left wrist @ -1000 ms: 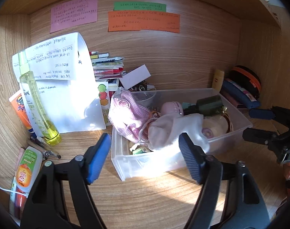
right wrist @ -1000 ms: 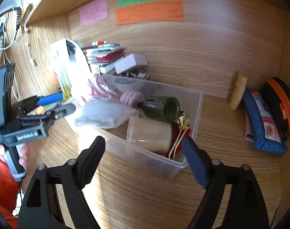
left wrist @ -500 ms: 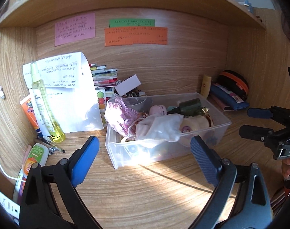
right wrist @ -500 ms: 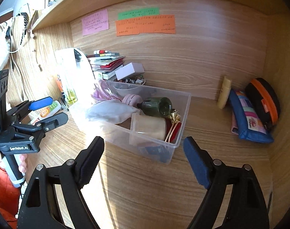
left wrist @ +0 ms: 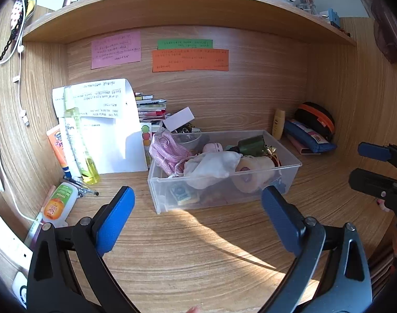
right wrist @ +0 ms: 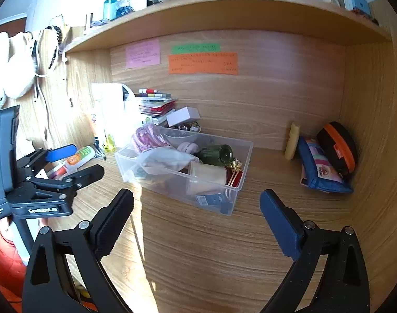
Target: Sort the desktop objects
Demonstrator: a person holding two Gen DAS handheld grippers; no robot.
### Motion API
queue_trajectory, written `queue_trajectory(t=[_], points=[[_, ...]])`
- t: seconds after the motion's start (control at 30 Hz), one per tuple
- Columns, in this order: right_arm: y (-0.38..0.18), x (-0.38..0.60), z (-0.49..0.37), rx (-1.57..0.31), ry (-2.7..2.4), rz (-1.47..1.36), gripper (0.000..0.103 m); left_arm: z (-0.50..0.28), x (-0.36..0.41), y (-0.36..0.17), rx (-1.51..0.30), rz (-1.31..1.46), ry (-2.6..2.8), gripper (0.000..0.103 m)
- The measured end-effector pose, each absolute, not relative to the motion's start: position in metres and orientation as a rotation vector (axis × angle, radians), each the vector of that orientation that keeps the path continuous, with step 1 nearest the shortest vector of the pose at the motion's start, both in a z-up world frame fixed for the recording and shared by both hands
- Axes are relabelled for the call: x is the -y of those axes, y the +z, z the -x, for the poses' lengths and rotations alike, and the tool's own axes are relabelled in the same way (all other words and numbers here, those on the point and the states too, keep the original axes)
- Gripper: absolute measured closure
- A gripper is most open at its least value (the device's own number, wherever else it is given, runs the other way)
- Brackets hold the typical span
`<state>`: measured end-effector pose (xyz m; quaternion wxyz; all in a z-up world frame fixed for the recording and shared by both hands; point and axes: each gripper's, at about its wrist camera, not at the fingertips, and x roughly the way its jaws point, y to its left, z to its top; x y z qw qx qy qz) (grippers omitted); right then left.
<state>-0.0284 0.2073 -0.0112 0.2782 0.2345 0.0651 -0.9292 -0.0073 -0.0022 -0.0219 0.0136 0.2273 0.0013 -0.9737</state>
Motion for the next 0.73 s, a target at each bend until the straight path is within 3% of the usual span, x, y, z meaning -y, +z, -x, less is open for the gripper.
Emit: queue_trajectory(t=[0.73], points=[[-0.004, -0.201, 0.011, -0.238, -2.492, -0.548, 0.006, -0.003, -0.004, -0.016, -0.050, -0.625, -3.077, 0.004]])
